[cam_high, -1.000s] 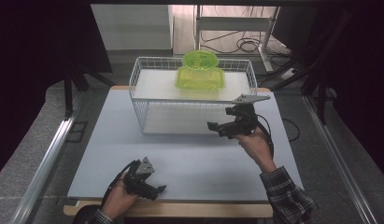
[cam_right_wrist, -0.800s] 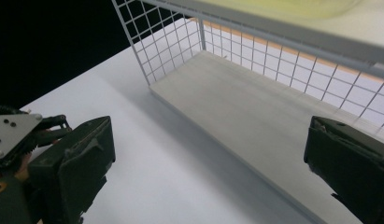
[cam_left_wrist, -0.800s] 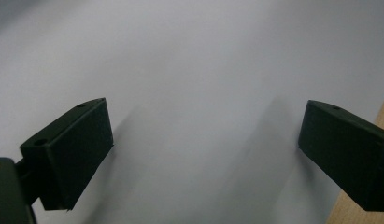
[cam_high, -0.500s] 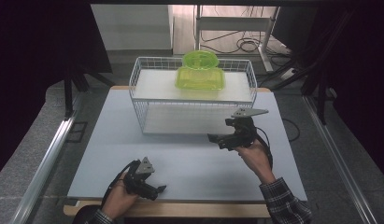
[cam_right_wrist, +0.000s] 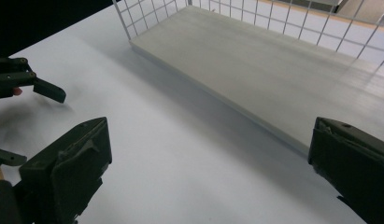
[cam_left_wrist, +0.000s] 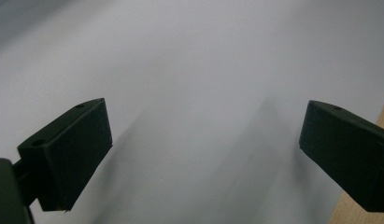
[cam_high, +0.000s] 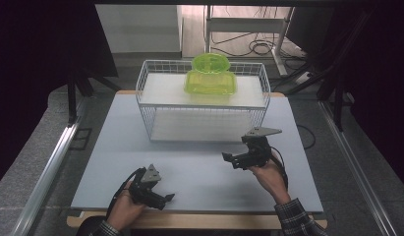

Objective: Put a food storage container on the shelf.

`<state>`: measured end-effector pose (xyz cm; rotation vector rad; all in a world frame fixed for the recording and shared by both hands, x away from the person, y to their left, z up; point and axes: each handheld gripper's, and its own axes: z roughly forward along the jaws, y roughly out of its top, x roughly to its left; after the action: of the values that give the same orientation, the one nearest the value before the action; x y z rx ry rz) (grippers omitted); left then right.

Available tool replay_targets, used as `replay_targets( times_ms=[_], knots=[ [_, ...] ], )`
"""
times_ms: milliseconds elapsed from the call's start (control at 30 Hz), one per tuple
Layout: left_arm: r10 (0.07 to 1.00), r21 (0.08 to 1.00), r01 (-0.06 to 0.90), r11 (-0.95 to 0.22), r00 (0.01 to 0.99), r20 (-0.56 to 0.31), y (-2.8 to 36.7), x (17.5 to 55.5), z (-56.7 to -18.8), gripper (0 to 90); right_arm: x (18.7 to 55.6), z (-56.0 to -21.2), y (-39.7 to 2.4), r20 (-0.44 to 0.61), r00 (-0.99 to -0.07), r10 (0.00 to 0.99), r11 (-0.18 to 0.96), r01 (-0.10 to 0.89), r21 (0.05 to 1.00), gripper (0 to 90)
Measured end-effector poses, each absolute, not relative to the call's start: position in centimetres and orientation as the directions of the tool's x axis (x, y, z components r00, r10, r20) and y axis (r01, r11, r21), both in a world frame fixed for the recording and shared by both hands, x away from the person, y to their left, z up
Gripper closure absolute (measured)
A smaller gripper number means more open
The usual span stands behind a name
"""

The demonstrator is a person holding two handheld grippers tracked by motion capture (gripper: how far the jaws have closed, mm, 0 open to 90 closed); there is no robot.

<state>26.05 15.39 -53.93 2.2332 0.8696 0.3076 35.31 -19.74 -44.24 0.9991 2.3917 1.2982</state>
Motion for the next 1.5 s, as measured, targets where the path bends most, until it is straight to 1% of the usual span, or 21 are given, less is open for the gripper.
replay_targets(
  times_ms=[300, 733, 933, 1500],
  knots=[
    [0.671, 0.704, 0.496, -0.508, 0.740, -0.038, 15.5, 26.0, -53.8, 2.4, 34.7, -45.4, -20.7, 0.126, -0.722, 0.680, 0.351, 0.472, 0.808, 0.0],
    [0.671, 0.708, 0.494, -0.505, 0.741, -0.039, 15.5, 26.0, -53.8, 2.4, 33.7, -46.9, -21.7, 0.105, -0.705, 0.701, 0.361, 0.478, 0.801, 0.0],
    [0.671, 0.708, 0.495, -0.504, 0.740, -0.039, 15.5, 26.0, -53.8, 2.4, 33.4, -47.7, -22.3, 0.120, -0.691, 0.713, 0.353, 0.502, 0.790, 0.0],
    [0.666, 0.697, 0.493, -0.521, 0.745, -0.030, 15.3, 25.9, -53.9, 2.5, 32.6, -49.9, -23.2, 0.106, -0.669, 0.735, 0.379, 0.536, 0.754, 0.0]
  ],
)
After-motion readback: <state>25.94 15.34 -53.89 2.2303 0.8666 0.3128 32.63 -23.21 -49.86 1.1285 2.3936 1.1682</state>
